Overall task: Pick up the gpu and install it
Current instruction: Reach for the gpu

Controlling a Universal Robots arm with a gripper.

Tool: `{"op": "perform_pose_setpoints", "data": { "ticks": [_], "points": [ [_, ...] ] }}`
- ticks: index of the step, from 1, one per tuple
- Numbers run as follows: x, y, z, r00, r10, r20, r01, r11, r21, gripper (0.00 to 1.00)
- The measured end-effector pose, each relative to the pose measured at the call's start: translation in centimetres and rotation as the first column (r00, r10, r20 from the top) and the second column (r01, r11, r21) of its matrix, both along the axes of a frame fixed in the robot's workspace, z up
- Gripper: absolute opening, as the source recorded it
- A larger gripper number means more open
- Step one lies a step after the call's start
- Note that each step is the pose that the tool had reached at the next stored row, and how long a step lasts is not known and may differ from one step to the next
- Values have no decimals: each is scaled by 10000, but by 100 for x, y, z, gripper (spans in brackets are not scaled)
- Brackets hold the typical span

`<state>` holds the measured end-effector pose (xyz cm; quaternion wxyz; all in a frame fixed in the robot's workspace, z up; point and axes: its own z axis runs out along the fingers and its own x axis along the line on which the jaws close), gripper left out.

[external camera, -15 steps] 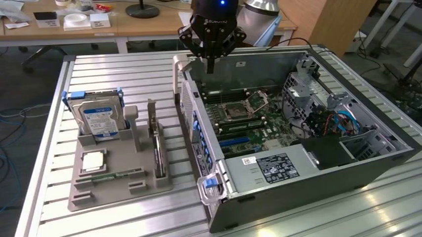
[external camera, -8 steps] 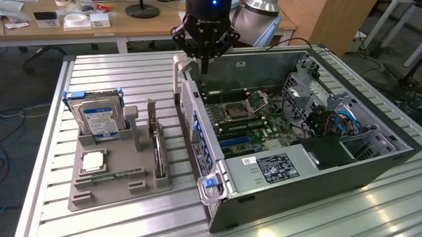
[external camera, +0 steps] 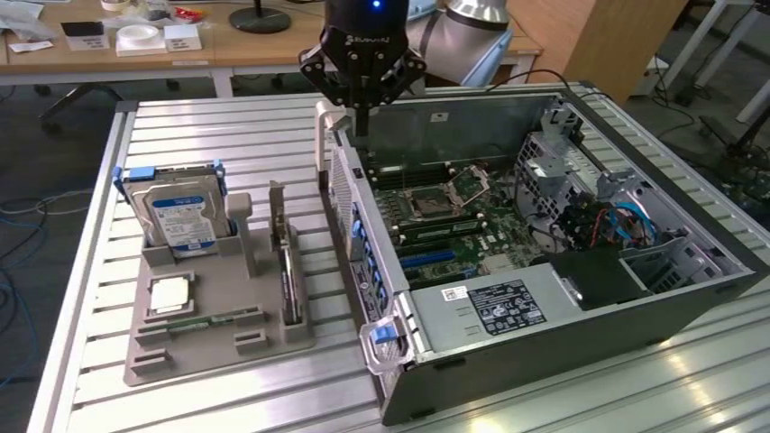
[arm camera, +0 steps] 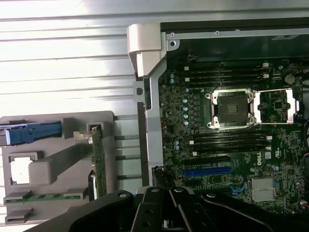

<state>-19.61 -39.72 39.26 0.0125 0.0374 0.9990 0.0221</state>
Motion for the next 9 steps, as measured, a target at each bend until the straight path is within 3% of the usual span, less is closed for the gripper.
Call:
{"op": "perform_pose_setpoints", "data": {
  "ticks": [9],
  "points": [
    [-163, 7, -2, 10000, 0, 0, 0, 10000, 0, 11]
  ]
}}
